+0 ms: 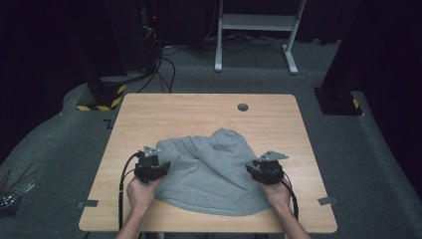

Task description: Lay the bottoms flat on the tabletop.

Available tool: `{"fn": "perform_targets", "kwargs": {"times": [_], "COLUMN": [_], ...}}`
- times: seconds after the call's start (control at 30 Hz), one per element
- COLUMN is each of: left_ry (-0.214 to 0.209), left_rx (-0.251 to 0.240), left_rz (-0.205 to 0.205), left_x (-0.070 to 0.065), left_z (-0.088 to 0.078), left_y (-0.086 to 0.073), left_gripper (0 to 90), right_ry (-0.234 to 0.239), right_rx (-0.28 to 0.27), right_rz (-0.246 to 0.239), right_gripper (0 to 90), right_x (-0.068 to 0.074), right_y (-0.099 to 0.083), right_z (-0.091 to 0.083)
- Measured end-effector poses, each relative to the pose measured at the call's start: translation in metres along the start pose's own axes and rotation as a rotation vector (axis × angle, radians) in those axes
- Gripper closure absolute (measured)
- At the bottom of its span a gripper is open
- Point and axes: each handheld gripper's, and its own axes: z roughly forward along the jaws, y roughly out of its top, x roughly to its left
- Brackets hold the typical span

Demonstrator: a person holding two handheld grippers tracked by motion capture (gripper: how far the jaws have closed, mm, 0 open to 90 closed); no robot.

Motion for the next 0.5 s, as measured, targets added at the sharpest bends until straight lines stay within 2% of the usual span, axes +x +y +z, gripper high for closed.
{"fn": "perform_targets", "kwargs": {"times": [0.03, 0.07, 0.1, 0.13, 0.2, 0.27, 0.33, 0.4, 0.5], "left_ry": [-0.004, -0.014, -0.024, -0.034, -0.054, -0.066, -0.077, -0.077, -0.064], "left_rx": [0.007, 0.012, 0.013, 0.012, 0.013, 0.013, 0.010, -0.006, -0.019], "left_rz": [-0.001, -0.004, -0.005, -0.006, -0.007, -0.007, -0.022, -0.028, -0.003], "left_x": [0.001, 0.001, 0.001, 0.001, 0.001, 0.003, 0.004, 0.004, 0.000], "left_z": [0.002, 0.003, 0.004, 0.005, 0.005, 0.004, 0.002, -0.003, -0.011], "left_y": [0.000, 0.000, 0.000, 0.001, 0.001, 0.001, 0.001, 0.001, -0.001], "left_gripper": [72.3, 72.3, 78.9, 78.9, 82.4, 83.5, 83.6, 83.7, 83.7], "right_ry": [-0.012, -0.012, -0.022, -0.022, -0.021, 0.025, 0.028, 0.031, 0.034], "right_rx": [0.027, 0.027, 0.053, 0.053, 0.070, 0.085, 0.086, 0.065, 0.003], "right_rz": [0.017, 0.017, 0.015, 0.015, -0.007, -0.013, -0.023, -0.046, -0.058], "right_gripper": [59.8, 59.8, 63.4, 63.4, 74.6, 87.2, 87.8, 88.3, 88.8], "right_x": [-0.004, -0.004, -0.005, -0.005, -0.006, -0.010, -0.010, -0.010, -0.012], "right_y": [0.006, 0.006, 0.010, 0.010, 0.012, 0.012, 0.012, 0.013, 0.015], "right_z": [0.012, 0.012, 0.021, 0.021, 0.024, 0.023, 0.022, 0.016, -0.003]}}
